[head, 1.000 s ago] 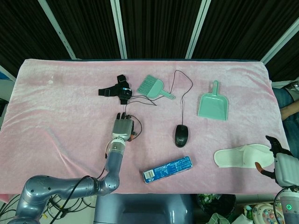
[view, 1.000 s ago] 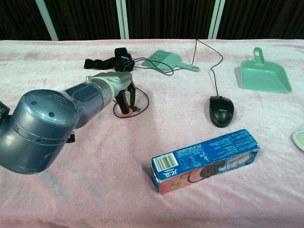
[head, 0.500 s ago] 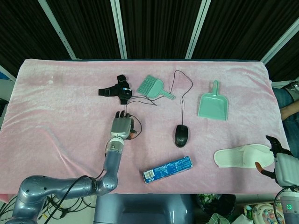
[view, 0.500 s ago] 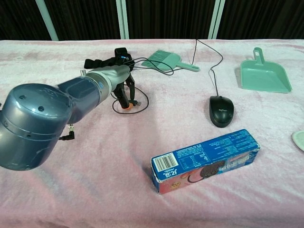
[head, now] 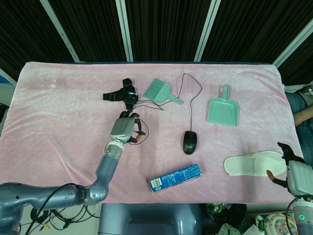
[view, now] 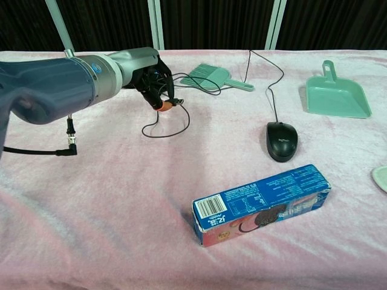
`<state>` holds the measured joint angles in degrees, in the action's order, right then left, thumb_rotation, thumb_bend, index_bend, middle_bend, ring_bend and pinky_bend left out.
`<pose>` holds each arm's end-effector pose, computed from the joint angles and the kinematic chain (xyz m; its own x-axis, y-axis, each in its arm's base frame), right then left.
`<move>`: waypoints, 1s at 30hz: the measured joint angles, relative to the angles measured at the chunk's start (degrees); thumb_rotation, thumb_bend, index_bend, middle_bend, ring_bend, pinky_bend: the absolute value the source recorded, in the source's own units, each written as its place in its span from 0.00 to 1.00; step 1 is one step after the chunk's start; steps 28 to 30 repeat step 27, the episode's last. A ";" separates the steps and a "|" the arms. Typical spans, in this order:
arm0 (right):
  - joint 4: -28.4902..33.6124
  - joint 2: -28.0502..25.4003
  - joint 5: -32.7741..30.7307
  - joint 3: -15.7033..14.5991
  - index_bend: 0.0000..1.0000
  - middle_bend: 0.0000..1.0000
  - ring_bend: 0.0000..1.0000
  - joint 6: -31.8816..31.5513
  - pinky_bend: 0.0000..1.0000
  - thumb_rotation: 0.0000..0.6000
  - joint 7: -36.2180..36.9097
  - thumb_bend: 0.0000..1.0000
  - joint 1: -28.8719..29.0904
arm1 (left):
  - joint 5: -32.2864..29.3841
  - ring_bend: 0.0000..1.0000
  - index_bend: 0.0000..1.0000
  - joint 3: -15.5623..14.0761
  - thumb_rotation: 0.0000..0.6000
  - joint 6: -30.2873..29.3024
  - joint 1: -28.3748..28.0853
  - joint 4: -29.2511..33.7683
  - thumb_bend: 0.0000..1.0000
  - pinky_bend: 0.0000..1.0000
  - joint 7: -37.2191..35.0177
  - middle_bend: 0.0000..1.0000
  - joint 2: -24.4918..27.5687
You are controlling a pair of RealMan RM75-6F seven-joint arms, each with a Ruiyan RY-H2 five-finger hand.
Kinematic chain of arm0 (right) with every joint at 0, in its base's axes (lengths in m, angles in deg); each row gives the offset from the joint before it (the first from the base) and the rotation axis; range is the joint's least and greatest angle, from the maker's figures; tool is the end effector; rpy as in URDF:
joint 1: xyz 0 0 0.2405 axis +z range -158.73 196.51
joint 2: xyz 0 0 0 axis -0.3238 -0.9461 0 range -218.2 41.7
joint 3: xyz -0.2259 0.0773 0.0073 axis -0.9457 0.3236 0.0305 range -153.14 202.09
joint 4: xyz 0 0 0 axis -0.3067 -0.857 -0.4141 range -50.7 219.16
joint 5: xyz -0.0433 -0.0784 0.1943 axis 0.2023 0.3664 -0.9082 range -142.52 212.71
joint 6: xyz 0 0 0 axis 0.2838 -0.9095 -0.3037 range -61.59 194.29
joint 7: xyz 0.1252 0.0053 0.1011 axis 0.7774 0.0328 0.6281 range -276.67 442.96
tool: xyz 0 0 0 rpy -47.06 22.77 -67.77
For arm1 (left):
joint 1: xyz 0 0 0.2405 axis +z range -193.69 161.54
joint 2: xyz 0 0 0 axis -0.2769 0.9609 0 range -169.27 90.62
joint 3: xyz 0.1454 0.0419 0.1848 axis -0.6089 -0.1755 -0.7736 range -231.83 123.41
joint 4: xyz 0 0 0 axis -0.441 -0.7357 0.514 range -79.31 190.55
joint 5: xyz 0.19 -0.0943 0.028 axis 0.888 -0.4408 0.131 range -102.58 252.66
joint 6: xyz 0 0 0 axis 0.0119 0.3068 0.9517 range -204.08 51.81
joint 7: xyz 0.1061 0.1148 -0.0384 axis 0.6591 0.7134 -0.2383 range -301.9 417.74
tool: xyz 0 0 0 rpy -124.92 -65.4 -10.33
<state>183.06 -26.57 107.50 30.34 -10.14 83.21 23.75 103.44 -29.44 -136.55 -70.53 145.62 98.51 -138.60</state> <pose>-0.3150 -0.2020 0.1471 0.2748 -0.1014 0.9562 -0.9341 0.2076 0.2904 -0.0360 0.3660 -0.0533 0.2322 0.3716 0.8989 0.9708 -0.1465 -0.1902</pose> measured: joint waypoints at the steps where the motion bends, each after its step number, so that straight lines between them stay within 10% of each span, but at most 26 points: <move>1: -0.01 0.01 -0.07 0.02 0.13 0.13 0.33 -0.01 0.28 1.00 -0.07 0.16 0.00 | 0.57 0.00 0.59 -0.02 1.00 0.65 0.23 0.76 0.45 0.00 -0.49 0.19 0.66; 18: 0.01 0.08 -0.12 0.04 0.13 0.13 0.33 -0.11 0.28 1.00 -0.40 0.16 0.02 | 29.67 0.00 0.62 -1.94 1.00 17.38 8.56 16.34 0.45 0.00 -28.13 0.20 17.56; 30: -0.01 0.06 -0.20 0.06 0.13 0.13 0.33 -0.04 0.28 1.00 -0.39 0.16 0.04 | 37.69 0.00 0.62 -4.11 1.00 20.58 11.03 22.01 0.45 0.00 -37.48 0.20 25.25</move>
